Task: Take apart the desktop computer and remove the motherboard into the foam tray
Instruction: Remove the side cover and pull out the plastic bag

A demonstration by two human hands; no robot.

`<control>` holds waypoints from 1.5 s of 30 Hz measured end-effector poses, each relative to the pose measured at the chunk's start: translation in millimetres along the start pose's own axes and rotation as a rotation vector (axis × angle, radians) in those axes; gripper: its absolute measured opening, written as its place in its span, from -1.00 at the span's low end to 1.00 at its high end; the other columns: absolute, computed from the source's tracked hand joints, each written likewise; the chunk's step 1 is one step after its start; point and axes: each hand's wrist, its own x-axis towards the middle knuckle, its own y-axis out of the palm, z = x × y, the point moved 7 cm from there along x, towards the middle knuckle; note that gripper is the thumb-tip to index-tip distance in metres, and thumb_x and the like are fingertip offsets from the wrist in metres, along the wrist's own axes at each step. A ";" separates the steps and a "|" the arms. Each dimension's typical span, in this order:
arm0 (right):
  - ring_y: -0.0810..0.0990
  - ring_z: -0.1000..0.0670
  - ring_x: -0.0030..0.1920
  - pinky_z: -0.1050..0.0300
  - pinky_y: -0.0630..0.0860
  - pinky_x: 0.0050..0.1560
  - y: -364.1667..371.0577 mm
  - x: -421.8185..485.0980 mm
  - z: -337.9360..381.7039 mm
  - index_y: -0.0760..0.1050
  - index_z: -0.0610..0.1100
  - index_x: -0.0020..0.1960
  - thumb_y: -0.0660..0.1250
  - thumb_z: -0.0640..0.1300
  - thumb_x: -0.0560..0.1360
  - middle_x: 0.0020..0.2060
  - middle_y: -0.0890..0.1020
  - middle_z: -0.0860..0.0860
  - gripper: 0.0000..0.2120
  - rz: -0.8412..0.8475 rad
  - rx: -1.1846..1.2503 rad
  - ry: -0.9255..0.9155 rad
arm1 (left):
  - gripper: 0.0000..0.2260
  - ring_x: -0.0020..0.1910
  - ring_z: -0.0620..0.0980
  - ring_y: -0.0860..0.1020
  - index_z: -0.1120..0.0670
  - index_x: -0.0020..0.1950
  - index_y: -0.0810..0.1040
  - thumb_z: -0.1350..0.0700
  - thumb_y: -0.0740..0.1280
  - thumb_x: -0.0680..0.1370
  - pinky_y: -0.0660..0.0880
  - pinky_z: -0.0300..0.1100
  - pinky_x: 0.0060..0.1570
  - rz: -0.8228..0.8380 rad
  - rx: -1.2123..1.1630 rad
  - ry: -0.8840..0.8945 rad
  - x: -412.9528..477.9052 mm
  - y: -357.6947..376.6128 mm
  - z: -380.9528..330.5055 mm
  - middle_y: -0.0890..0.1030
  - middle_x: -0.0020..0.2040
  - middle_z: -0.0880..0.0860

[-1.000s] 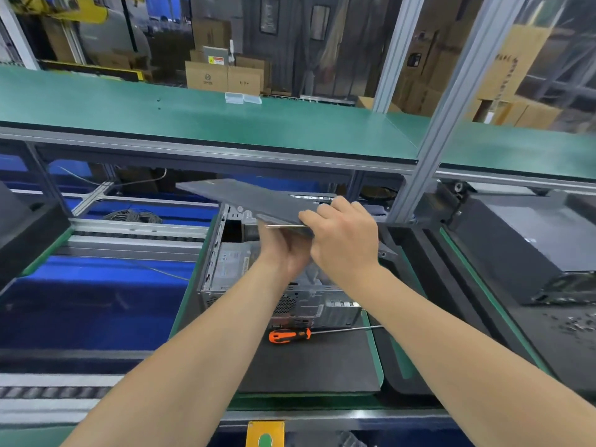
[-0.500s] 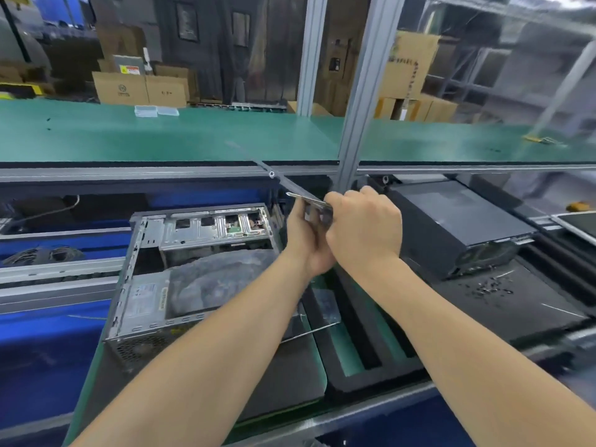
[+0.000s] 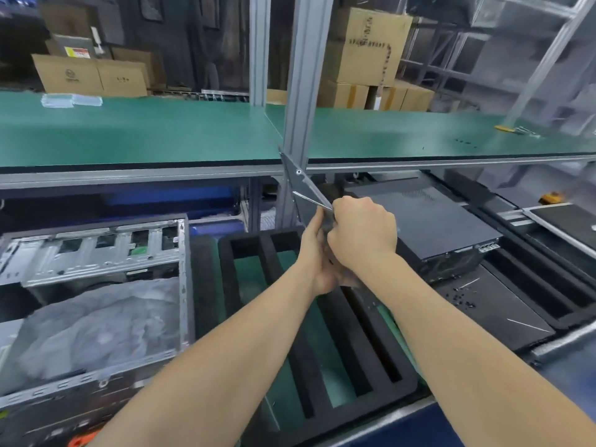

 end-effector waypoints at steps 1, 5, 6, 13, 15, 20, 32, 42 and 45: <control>0.43 -0.12 -0.30 0.06 0.32 -0.25 7.3 8.6 -8.8 0.37 -0.03 -0.16 0.36 -0.13 0.54 -0.40 0.31 0.05 -0.82 0.024 0.002 0.002 | -0.36 0.18 0.21 0.66 -0.13 0.32 0.63 -0.51 0.26 0.42 0.57 0.28 0.06 -0.016 0.031 -0.015 12.2 3.7 3.7 0.69 0.25 0.05; 0.39 -0.14 -0.33 0.04 0.34 -0.25 33.3 43.2 -35.7 0.24 -0.05 -0.28 0.36 -0.14 0.54 -0.39 0.33 0.01 -0.66 0.104 0.017 0.016 | -0.41 -0.03 0.19 0.73 -0.09 0.06 0.75 -0.51 0.27 0.39 0.59 0.28 -0.05 -0.102 0.049 -0.029 58.8 7.8 9.6 0.74 0.10 0.07; 0.39 -0.15 -0.32 0.05 0.33 -0.24 39.4 51.6 -40.9 0.22 -0.05 -0.29 0.37 -0.13 0.55 -0.38 0.33 0.00 -0.63 0.121 0.026 0.020 | -0.43 -0.15 0.19 0.74 -0.06 -0.05 0.77 -0.49 0.25 0.42 0.60 0.26 -0.10 -0.111 0.048 -0.027 70.1 6.0 10.4 0.75 0.00 0.09; 0.47 -0.20 -0.24 0.07 0.31 -0.26 72.6 95.2 -50.3 0.29 -0.09 -0.25 0.41 -0.03 0.58 -0.37 0.32 0.01 -0.63 0.184 0.108 -0.011 | -0.35 -0.23 0.15 0.75 -0.05 -0.27 0.76 -0.56 0.18 0.40 0.61 0.23 -0.29 -0.191 0.069 0.002 118.0 -15.5 6.3 0.75 -0.21 0.02; 0.37 -0.12 -0.34 0.13 0.22 -0.37 76.1 104.9 -47.5 0.34 -0.09 -0.16 0.41 -0.04 0.58 -0.37 0.30 0.02 -0.72 0.173 0.148 -0.020 | -0.37 -0.39 0.10 0.71 -0.07 -0.39 0.73 -0.60 0.25 0.29 0.61 0.17 -0.34 -0.266 0.089 0.020 127.2 -24.0 1.3 0.72 -0.34 -0.03; 0.41 -0.16 -0.24 0.10 0.31 -0.27 87.2 127.7 -42.9 0.34 -0.09 -0.17 0.40 -0.09 0.55 -0.35 0.31 0.02 -0.75 0.210 0.193 -0.028 | -0.41 -0.49 0.17 0.64 -0.02 -0.40 0.71 -0.52 0.29 0.36 0.57 0.22 -0.45 -0.386 0.087 -0.006 140.8 -32.2 -9.0 0.69 -0.38 0.04; 0.33 -0.01 -0.41 0.18 0.18 -0.43 112.3 156.7 -43.6 0.30 -0.08 -0.27 0.38 -0.16 0.48 -0.34 0.43 0.00 -0.73 0.256 0.240 0.013 | -0.46 -0.51 0.04 0.65 0.02 -0.42 0.70 -0.37 0.25 0.43 0.63 0.08 -0.40 -0.471 0.156 -0.018 162.3 -50.8 -20.6 0.68 -0.41 0.04; 0.56 -0.14 -0.15 0.06 0.45 -0.19 180.7 132.3 -47.4 0.39 -0.09 -0.05 0.42 -0.09 0.52 -0.16 0.56 -0.04 -0.80 0.333 0.238 0.059 | -0.54 0.08 0.18 0.68 0.01 0.12 0.63 -0.29 0.28 0.45 0.61 0.24 0.07 -0.435 0.234 -0.042 174.3 -99.3 3.6 0.72 0.11 0.10; 0.52 -0.13 -0.18 0.07 0.42 -0.21 189.7 127.8 -49.7 0.40 -0.08 -0.07 0.42 -0.02 0.53 -0.15 0.58 -0.05 -0.78 0.344 0.210 0.069 | -0.46 0.36 0.28 0.49 -0.09 0.30 0.59 -0.39 0.31 0.46 0.48 0.32 0.27 -0.466 0.211 -0.038 163.6 -117.5 -1.4 0.59 0.30 0.11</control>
